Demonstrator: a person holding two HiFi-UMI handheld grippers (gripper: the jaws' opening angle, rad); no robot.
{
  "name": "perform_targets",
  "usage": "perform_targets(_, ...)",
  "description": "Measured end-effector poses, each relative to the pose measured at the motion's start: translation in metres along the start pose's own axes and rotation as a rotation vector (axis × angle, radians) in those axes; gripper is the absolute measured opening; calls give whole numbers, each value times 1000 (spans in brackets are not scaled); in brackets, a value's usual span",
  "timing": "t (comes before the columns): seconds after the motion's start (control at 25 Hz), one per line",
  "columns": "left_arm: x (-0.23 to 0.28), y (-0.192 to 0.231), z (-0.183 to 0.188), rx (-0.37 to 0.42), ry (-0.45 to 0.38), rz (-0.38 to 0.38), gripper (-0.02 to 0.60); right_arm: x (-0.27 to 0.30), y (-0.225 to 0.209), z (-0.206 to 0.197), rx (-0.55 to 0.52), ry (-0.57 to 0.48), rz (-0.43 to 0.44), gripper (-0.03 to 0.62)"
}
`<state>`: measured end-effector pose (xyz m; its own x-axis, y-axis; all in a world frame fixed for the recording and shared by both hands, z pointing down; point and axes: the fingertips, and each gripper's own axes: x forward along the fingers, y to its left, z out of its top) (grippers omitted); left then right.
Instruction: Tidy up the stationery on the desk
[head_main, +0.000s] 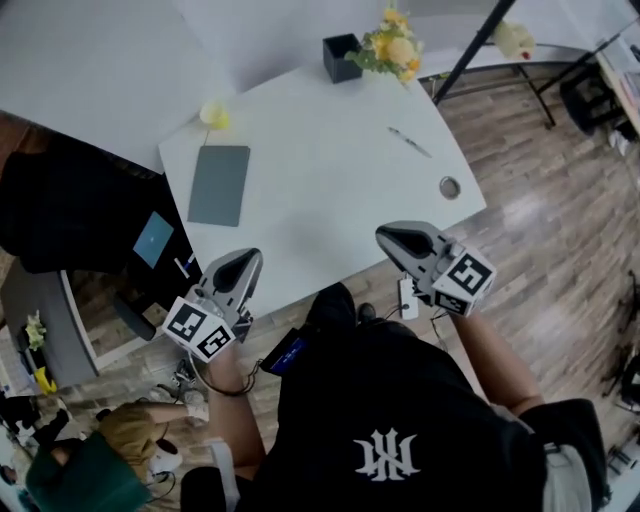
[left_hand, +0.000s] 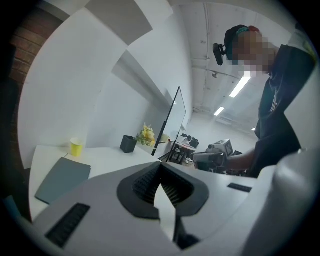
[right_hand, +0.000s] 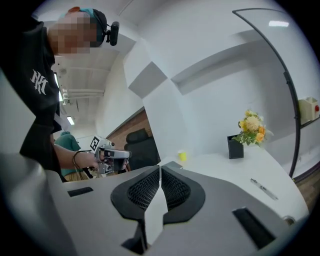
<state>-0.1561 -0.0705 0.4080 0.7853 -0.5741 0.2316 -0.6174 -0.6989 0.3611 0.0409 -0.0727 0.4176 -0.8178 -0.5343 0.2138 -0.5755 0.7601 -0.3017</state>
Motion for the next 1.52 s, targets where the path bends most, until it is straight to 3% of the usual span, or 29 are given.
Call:
perform_targets(0.4, -3, 112, 15, -39, 40, 68, 2, 103, -31, 34, 22, 40, 31, 37)
perform_targets(0.68, 2, 176, 18, -28, 136, 97, 2, 168, -41, 35, 109, 63, 49, 38)
perform_targets(0.84, 15, 215, 16, 0, 194, 130, 3, 205, -61, 16, 161, 110, 76, 40)
perform_targets(1.0, 18, 251, -13, -8, 304, 176, 3, 241, -65, -16, 262, 176, 98, 51)
perform_targets(1.12, 21, 276, -26, -28, 349, 200, 5, 270, -64, -39, 336, 242, 103, 207)
perform_targets(1.28, 18, 307, -35, -57, 381, 216, 10, 310, -58, -61, 441, 285, 92, 207)
perform_targets(1.52, 7, 345, -63, -116, 471, 244, 61, 350, -60, -100, 606, 345, -32, 206)
